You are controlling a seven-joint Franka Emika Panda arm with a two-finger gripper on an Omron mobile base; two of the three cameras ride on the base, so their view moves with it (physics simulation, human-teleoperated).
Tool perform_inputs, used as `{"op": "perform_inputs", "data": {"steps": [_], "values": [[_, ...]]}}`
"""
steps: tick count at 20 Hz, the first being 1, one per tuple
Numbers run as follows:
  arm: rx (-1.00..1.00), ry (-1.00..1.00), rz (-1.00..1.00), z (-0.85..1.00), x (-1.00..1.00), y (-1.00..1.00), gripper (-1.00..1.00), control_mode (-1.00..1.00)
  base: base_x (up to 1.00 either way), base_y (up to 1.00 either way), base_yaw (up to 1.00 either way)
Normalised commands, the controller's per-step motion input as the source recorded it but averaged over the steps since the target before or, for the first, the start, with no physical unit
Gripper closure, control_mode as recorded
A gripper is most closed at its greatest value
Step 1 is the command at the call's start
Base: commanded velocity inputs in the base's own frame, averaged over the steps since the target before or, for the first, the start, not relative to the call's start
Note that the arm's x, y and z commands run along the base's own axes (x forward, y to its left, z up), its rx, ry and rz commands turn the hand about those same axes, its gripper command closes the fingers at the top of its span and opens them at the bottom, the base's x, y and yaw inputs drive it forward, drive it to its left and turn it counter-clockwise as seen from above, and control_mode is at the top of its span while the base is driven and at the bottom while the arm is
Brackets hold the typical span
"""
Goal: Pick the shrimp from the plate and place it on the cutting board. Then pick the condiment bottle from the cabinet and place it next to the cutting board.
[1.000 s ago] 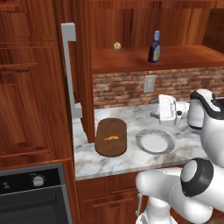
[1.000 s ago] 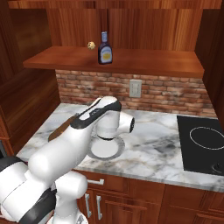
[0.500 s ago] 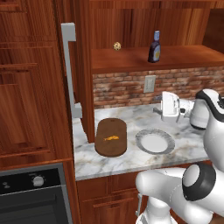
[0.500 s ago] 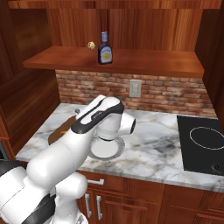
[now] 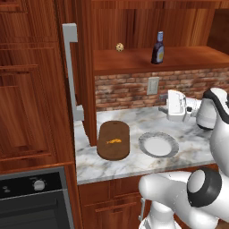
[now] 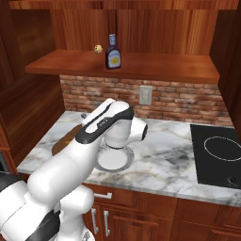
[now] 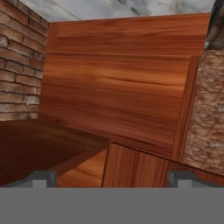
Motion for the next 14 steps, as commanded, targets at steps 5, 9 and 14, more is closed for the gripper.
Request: {"op": "perform_inputs", "data": {"steps": [5,9,14], "values": [[0.0,0.0,0.0,0.22,-0.07,-0.02,-1.0,-1.0,0.0,0.0,0.0],[0.01,0.0,0.0,0.28,-0.06,-0.03,-1.0,-1.0,0.0,0.0,0.0],[0.04,0.0,0.0,0.33,-0.07,-0.03,-1.0,-1.0,0.0,0.0,0.0]]}}
